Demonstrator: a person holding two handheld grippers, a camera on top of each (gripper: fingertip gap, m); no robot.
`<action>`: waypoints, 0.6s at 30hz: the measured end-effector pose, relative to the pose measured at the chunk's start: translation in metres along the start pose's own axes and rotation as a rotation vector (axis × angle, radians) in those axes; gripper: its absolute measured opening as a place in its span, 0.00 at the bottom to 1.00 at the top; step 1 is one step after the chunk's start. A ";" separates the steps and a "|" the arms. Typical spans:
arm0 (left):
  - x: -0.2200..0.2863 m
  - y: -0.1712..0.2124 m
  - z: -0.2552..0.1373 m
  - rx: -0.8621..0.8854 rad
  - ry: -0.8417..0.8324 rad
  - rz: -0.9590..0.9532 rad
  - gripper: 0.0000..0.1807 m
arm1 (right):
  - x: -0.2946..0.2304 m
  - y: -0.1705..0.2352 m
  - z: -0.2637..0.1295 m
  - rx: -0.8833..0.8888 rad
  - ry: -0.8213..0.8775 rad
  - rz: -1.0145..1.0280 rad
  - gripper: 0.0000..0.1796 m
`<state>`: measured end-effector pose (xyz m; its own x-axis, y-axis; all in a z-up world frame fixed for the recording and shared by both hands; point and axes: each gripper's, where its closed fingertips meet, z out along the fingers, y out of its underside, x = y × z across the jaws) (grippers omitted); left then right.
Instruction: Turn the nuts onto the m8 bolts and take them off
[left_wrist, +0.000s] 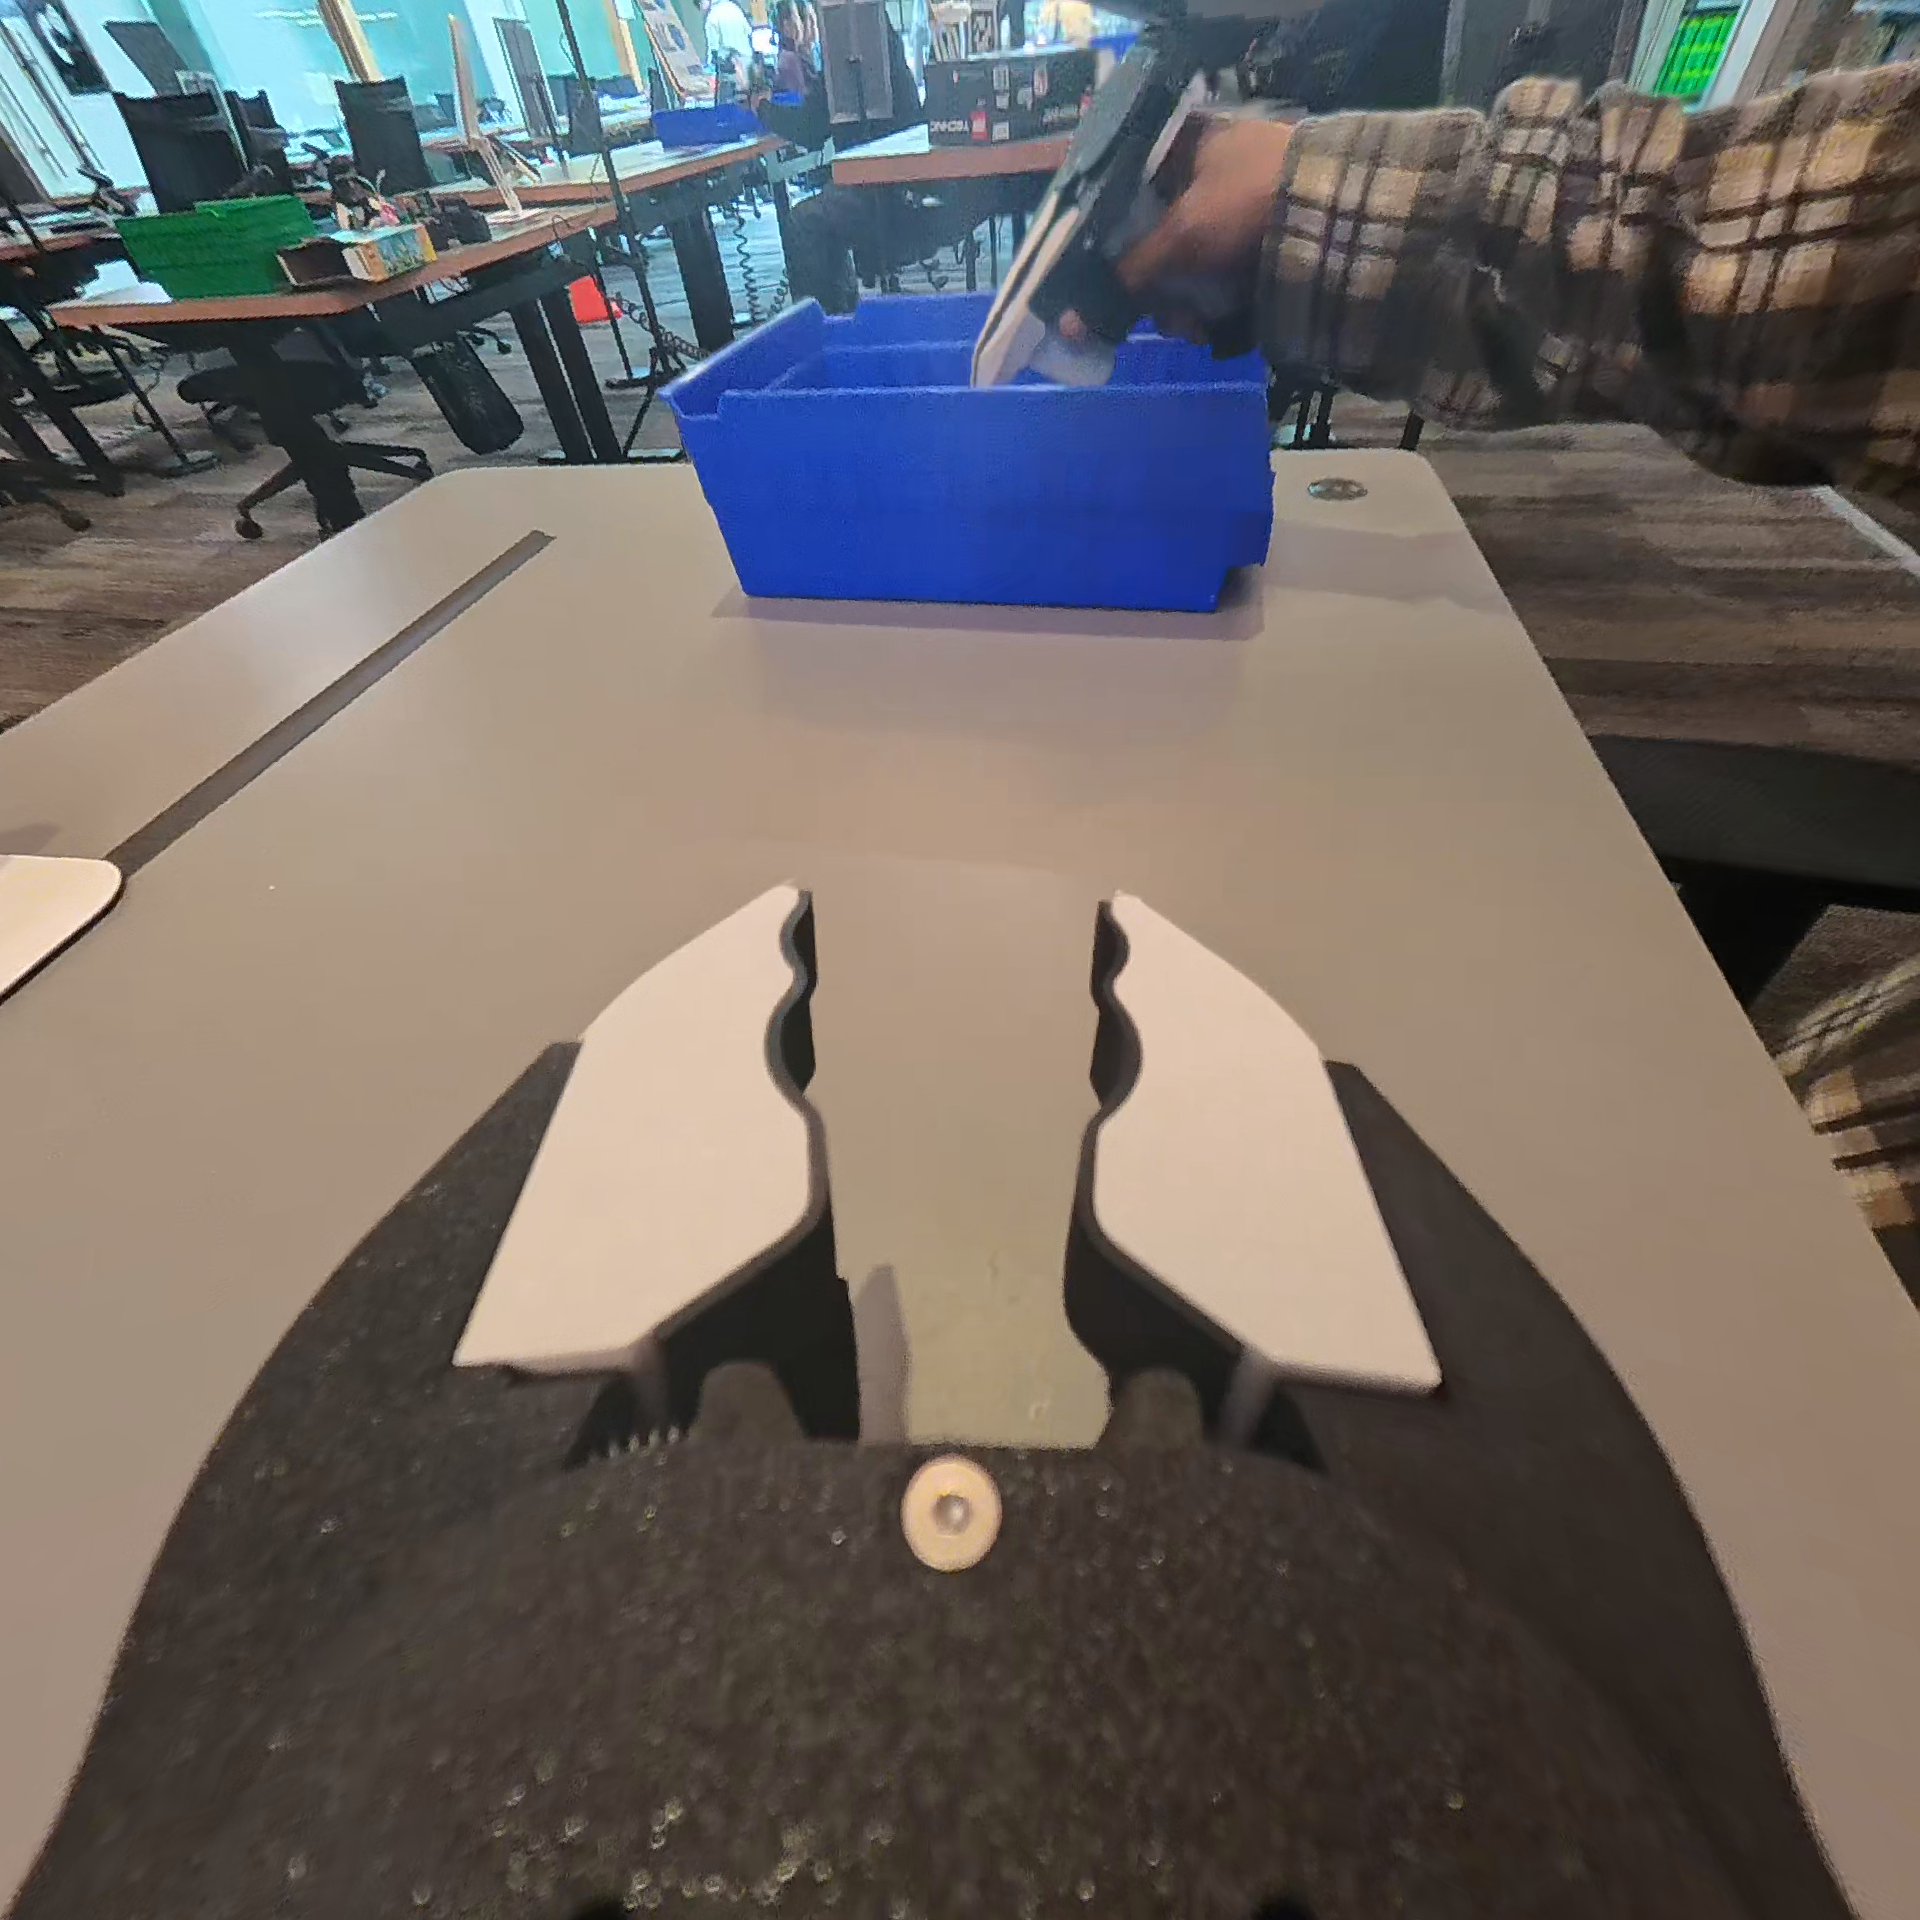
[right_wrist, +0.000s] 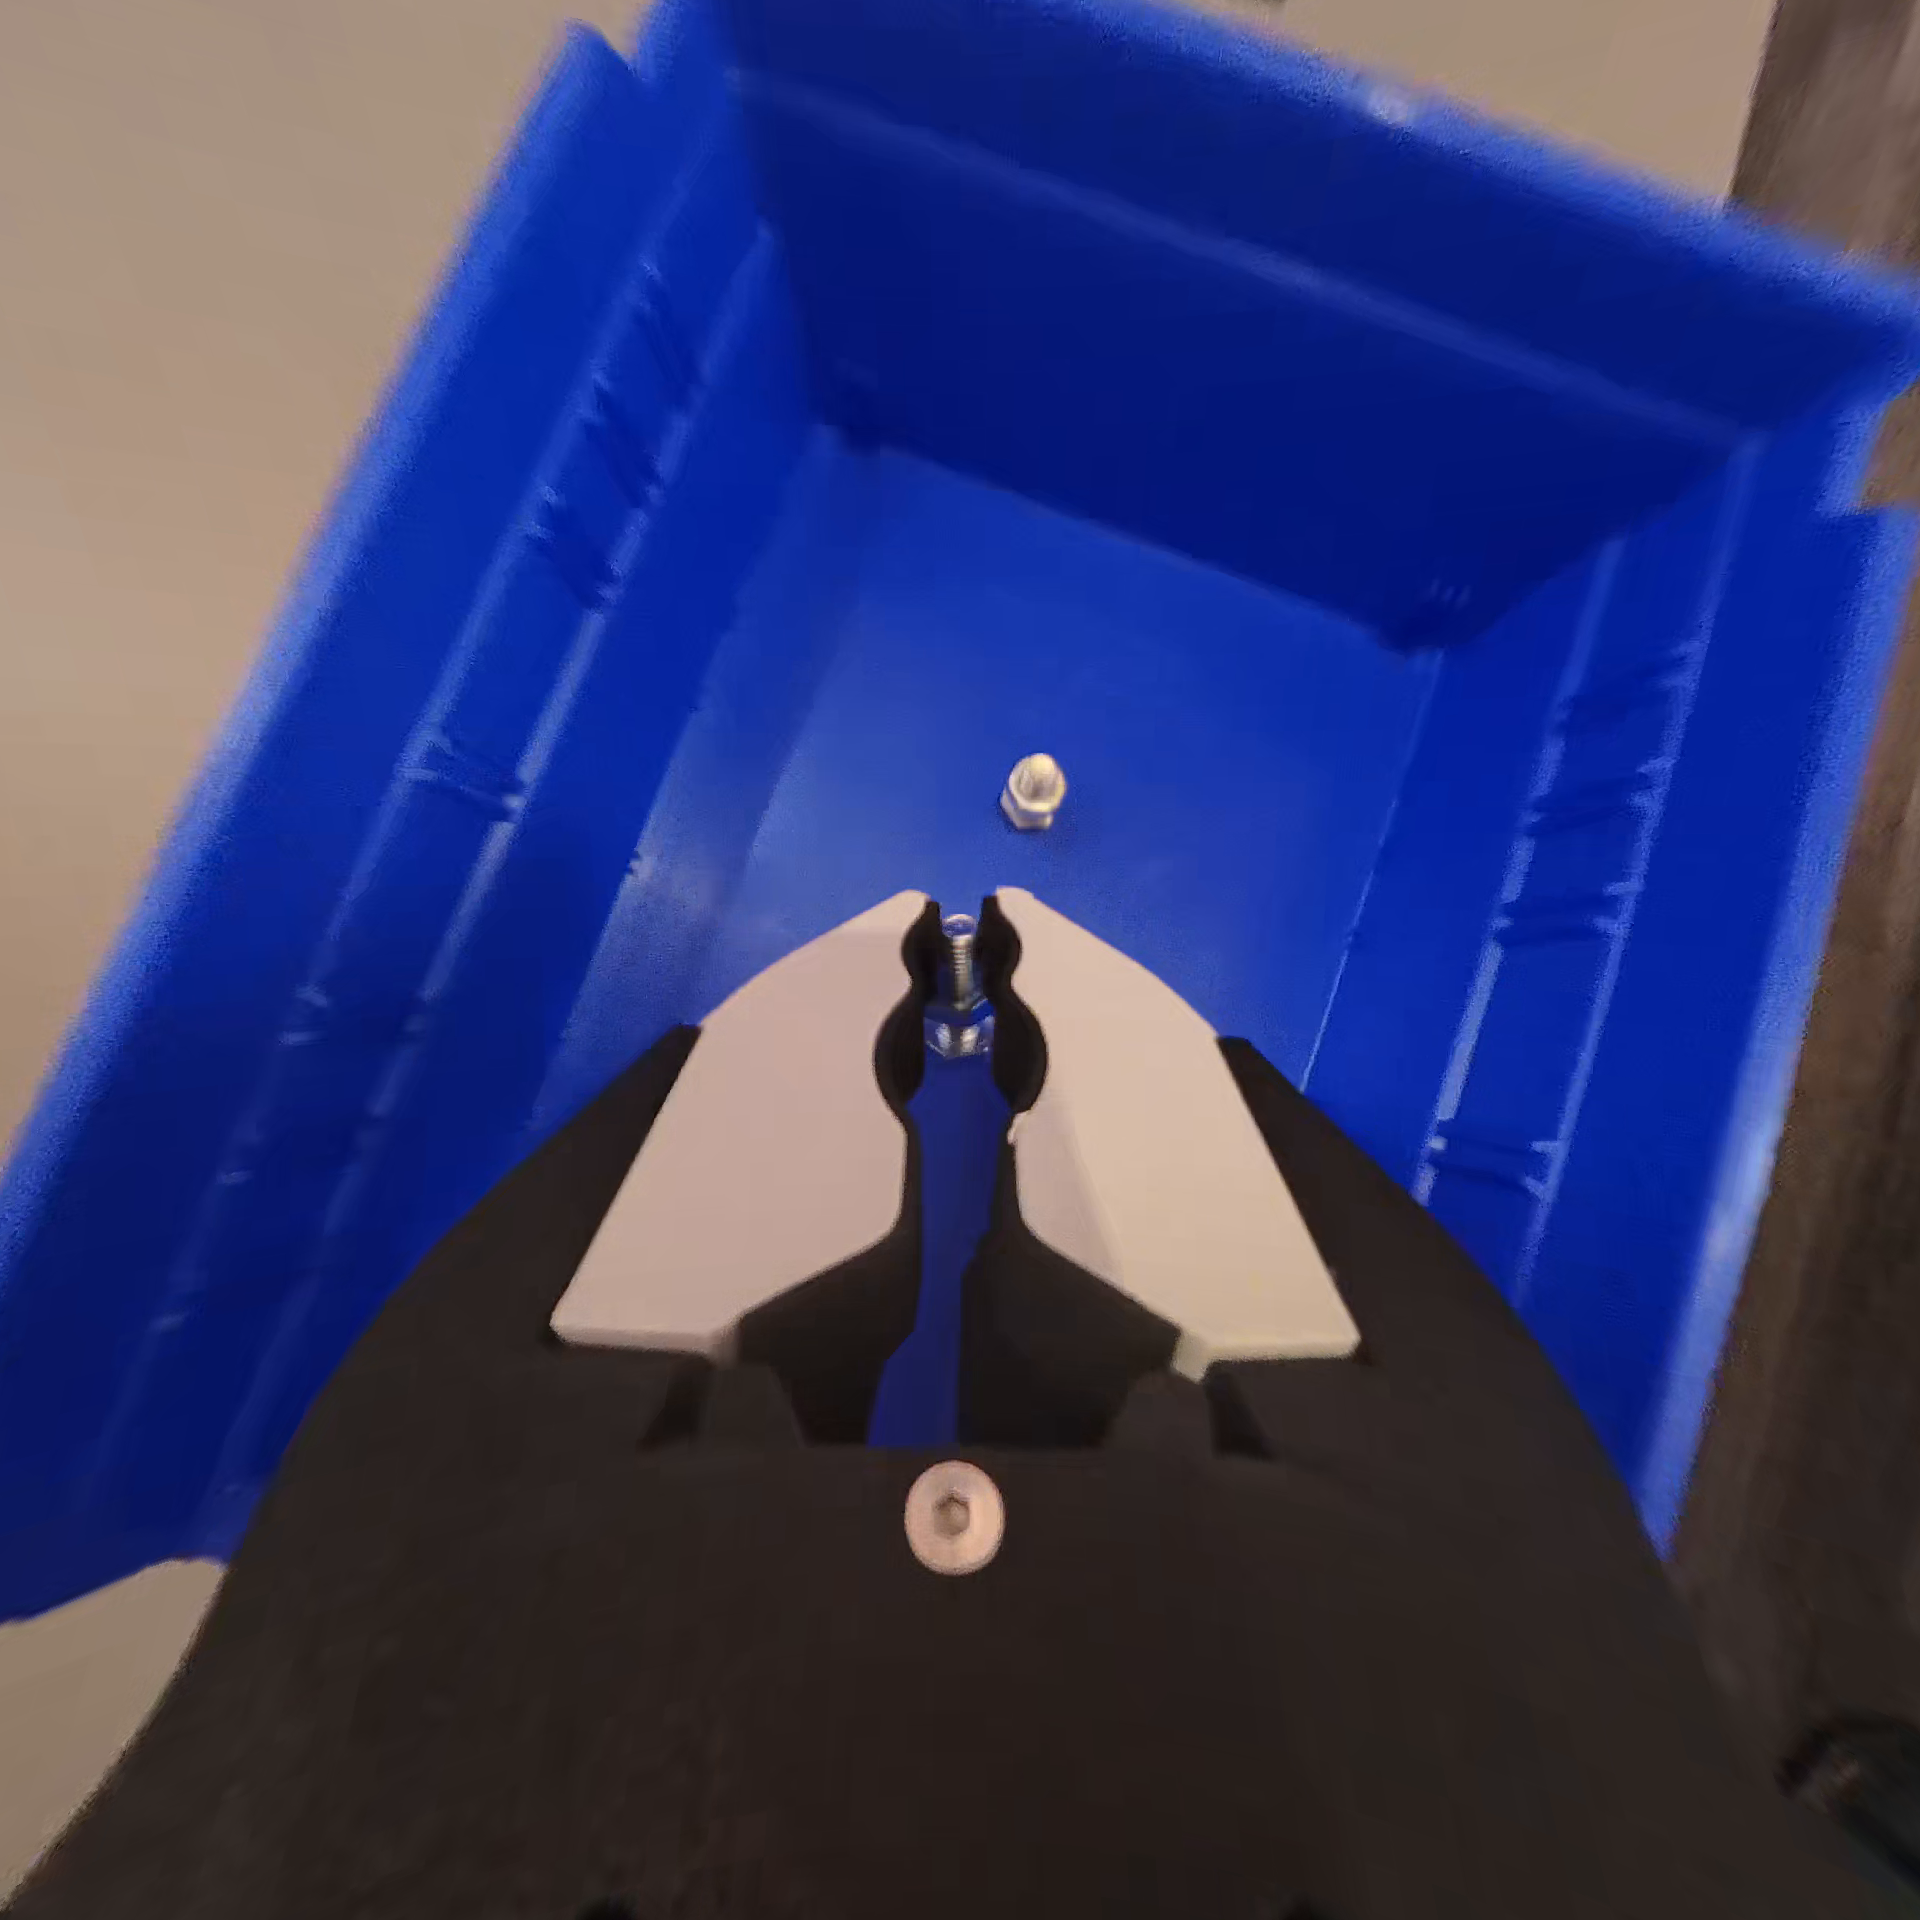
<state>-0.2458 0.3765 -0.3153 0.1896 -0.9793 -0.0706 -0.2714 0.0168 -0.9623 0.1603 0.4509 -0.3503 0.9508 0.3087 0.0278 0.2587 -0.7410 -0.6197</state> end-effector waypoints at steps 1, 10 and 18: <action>0.001 0.002 0.001 -0.009 0.003 0.002 0.27 | 0.002 0.006 0.008 -0.019 -0.007 0.018 0.04; -0.005 0.005 -0.002 -0.012 0.004 -0.022 0.27 | -0.001 -0.084 -0.048 0.303 0.045 -0.034 0.44; -0.011 0.007 -0.003 -0.003 0.000 -0.060 0.27 | -0.139 -0.207 -0.166 0.837 -0.070 -0.299 0.51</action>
<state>-0.2529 0.3868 -0.3205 0.2053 -0.9786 -0.0132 -0.2622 -0.0420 -0.9641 0.0025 0.4622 -0.0956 0.8437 0.4754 0.2495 0.2590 0.0467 -0.9648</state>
